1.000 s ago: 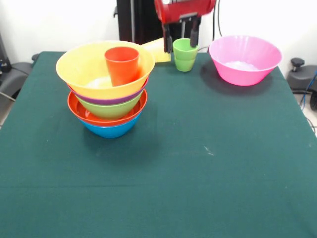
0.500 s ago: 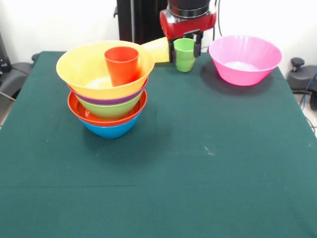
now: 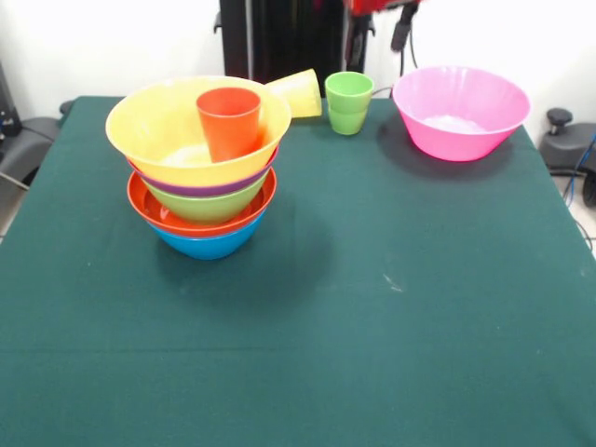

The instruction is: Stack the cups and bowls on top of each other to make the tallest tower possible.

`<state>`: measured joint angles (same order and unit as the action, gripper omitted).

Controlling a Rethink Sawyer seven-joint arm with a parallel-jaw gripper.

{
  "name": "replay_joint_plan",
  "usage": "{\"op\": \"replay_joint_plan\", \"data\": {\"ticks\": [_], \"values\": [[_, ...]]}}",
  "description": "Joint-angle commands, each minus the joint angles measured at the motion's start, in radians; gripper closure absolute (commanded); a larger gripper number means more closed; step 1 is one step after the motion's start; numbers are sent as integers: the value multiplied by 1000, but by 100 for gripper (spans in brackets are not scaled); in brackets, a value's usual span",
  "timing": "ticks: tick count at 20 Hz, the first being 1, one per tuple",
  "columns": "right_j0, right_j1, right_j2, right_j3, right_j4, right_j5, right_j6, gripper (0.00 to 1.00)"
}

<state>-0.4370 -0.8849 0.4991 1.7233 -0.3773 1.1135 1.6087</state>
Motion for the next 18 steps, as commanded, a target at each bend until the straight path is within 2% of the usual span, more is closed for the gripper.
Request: {"op": "replay_joint_plan", "data": {"ticks": [1,6,9,14,18], "values": [[35,-27,-31,-136,9,190,74,0],[36,-20,-41,-43,-14,21,94,0],[21,-19,-42,8,-17,-47,85,0],[20,-7,-54,43,-33,-108,83,0],[63,4,-79,42,-45,-124,129,0]]}}
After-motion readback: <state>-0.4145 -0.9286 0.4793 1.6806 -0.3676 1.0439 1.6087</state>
